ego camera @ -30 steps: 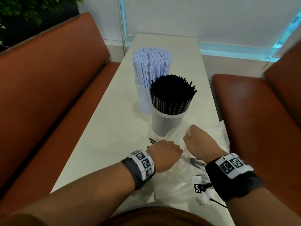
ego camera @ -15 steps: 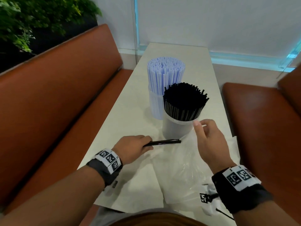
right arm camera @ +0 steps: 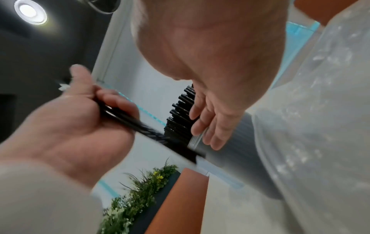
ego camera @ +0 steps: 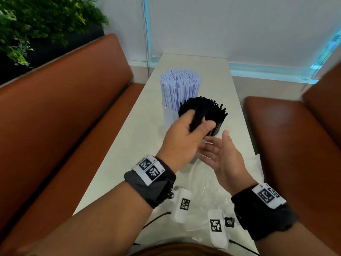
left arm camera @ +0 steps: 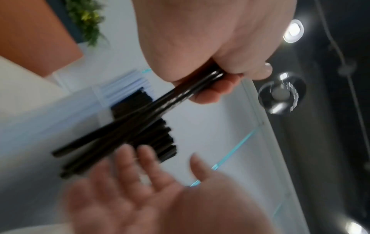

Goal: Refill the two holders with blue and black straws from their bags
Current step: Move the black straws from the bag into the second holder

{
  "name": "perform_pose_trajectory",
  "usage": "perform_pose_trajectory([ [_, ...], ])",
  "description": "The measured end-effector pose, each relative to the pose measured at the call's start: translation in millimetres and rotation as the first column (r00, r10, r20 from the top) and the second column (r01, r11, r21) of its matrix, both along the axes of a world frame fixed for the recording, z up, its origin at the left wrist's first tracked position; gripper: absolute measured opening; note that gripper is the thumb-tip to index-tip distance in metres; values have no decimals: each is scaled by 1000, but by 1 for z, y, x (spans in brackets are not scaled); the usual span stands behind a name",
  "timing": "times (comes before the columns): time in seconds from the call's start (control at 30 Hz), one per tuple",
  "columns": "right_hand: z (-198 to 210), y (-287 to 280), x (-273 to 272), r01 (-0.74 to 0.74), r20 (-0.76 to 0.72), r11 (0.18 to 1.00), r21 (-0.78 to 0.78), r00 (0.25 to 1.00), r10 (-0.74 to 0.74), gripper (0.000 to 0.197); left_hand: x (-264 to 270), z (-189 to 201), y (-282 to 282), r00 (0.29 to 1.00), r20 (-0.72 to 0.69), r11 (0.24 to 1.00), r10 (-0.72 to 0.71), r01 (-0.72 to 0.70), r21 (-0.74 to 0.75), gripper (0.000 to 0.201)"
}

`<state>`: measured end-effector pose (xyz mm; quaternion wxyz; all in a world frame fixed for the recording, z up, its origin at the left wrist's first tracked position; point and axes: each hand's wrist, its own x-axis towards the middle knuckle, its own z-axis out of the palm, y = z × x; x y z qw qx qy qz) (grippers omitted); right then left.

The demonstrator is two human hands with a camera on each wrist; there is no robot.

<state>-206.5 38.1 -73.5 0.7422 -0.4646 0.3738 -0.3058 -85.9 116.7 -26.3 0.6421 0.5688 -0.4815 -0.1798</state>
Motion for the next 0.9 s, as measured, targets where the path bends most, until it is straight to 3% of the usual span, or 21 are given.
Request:
perform_pose_trajectory([
  [0.07, 3, 2, 3, -32, 43, 991, 129, 999, 26, 73, -5, 21, -7, 959, -281, 979, -23, -35, -200, 21],
  [0.13, 7, 4, 4, -77, 138, 967, 243, 989, 45, 78, -8, 31, -14, 896, -432, 945, -100, -49, -322, 20],
  [0.2, 11, 4, 4, -144, 209, 943, 301, 974, 82, 82, -12, 30, -19, 868, -480, 941, -129, -47, -336, 25],
  [0.3, 12, 1, 0, -198, 220, 949, 245, 965, 144, 79, -10, 23, -22, 846, -519, 953, -123, -44, -299, 27],
  [0.33, 12, 0, -1, -184, 182, 970, 162, 971, 154, 75, -7, 22, -23, 837, -534, 952, -121, -55, -302, 27],
  [0.4, 11, 0, -4, -202, -8, 960, -196, 979, 204, 58, -3, 22, -24, 820, -563, 951, -104, -84, -299, 31],
  [0.47, 8, 2, -5, -402, -323, 752, -522, 909, 262, 32, 0, 19, -24, 816, -571, 962, -83, -85, -261, 32],
  [0.5, 5, 5, -5, -506, -451, 654, -563, 851, 270, 20, 1, 17, -23, 823, -562, 969, -80, -68, -238, 31],
  [0.57, 1, 7, -6, -583, -576, 532, -614, 792, 203, 19, 5, 15, -21, 845, -528, 977, -91, -26, -210, 29],
  [0.73, 0, 3, -3, -615, -681, 451, -647, 732, 22, 31, 17, 31, -21, 868, -474, 981, -148, 67, -182, 49],
  [0.8, 4, -4, -3, -658, -742, 415, -628, 667, -67, 26, 22, 43, -24, 889, -445, 984, -109, 32, -177, 51],
  [0.9, 6, -22, -8, -648, -753, 392, -653, 609, -248, 43, 34, 62, -32, 891, -451, 979, -41, -54, -196, 48],
])
